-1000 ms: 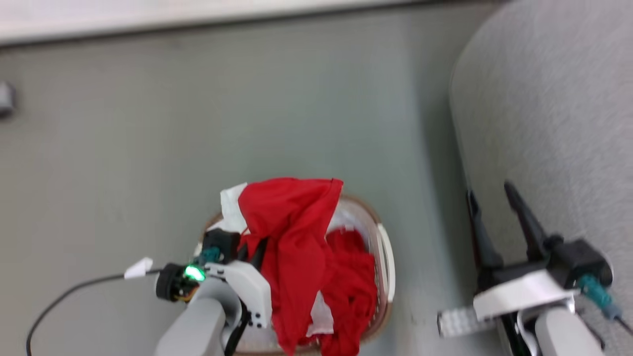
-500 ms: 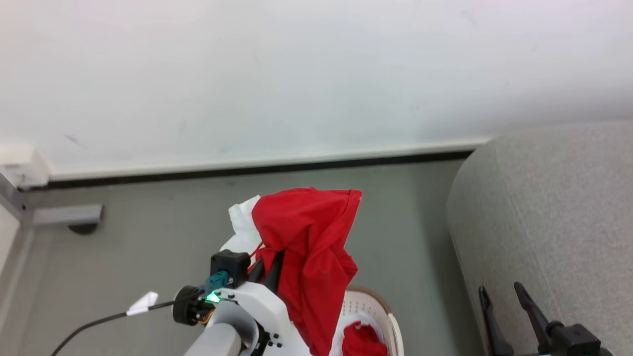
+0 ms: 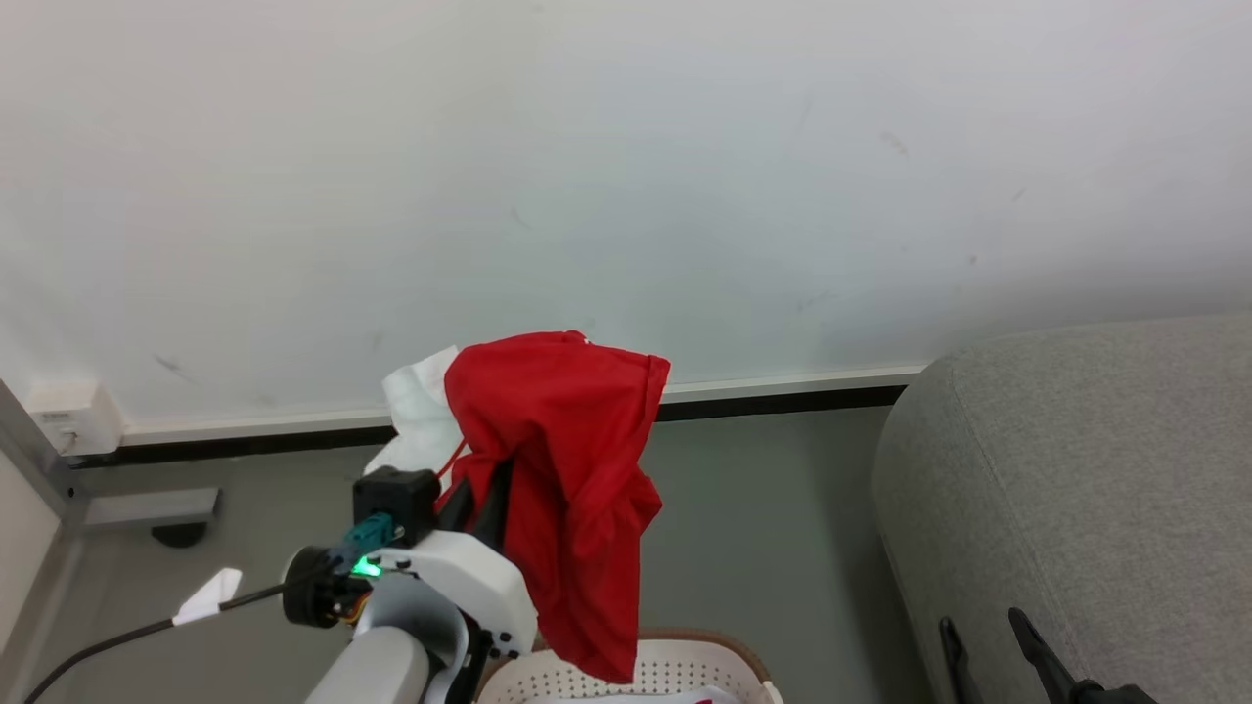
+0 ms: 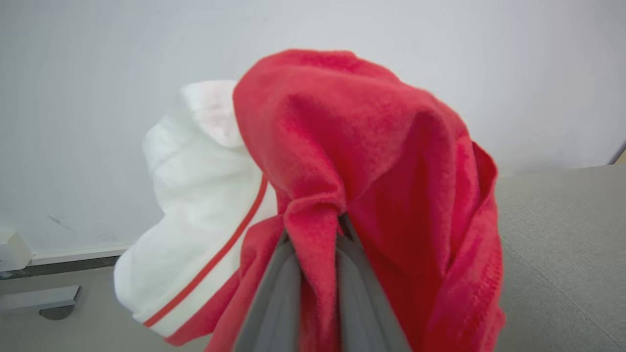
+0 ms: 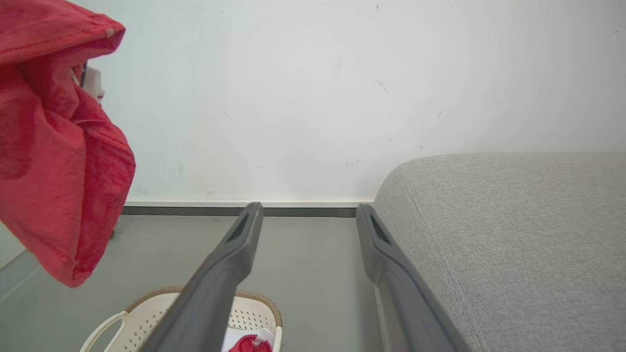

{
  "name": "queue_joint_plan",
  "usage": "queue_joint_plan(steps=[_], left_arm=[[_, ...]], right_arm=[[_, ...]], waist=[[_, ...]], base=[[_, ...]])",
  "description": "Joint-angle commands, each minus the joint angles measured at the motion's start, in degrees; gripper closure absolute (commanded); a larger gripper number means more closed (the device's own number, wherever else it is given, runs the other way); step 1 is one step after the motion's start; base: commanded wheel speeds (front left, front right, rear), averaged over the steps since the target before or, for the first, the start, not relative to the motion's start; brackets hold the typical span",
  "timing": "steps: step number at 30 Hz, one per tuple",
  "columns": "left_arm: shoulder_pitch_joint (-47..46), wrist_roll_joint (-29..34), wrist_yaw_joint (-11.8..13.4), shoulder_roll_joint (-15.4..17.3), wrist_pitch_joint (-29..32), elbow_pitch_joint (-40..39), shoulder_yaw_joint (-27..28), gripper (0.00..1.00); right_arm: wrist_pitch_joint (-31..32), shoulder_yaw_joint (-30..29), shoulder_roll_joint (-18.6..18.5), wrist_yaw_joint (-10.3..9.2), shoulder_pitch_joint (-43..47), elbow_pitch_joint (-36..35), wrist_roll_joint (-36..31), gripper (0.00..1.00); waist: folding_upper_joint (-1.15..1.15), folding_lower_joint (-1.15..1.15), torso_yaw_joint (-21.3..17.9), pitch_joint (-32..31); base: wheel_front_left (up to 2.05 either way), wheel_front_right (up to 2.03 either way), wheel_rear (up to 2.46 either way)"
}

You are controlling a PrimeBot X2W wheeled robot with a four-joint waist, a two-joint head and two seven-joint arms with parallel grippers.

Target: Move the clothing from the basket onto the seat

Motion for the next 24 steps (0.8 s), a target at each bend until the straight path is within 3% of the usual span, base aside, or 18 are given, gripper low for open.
queue_joint_plan(steps=[1,9,14,24], left_arm=[[0.98,-0.2,0.23,0.67,0.37,-0.83,0.16,1.0],[2.42,-0.25,1.03,1.45,2.32,-5.09,-0.6,1.0],[2.22,-0.09,1.22,1.44,2.99,-6.83,-1.2,1.0],[0.97,-0.2,1.3,1.2,3.89,-8.55,-2.22,1.0]], right_arm=[[-0.14,-0.08,-0.14,-0.13,1.05,-0.04,0.43,0.0],[-0.14,1.06,-0.13,-0.12,0.56,-1.4,-0.55,0.0],[-0.15,4.64,-0.62,-0.12,-0.87,-3.41,-0.5,0.0],[-0.14,22.05,-2.1,-0.12,-7.3,-2.83,-1.08,0.0]], waist=[[0.0,0.01,-0.08,-0.19],[0.0,0.01,-0.2,-0.21],[0.0,0.01,0.08,0.05],[0.0,0.01,-0.15,0.46]], base=[[0.0,0.0,0.0],[0.0,0.0,0.0],[0.0,0.0,0.0],[0.0,0.0,0.0]])
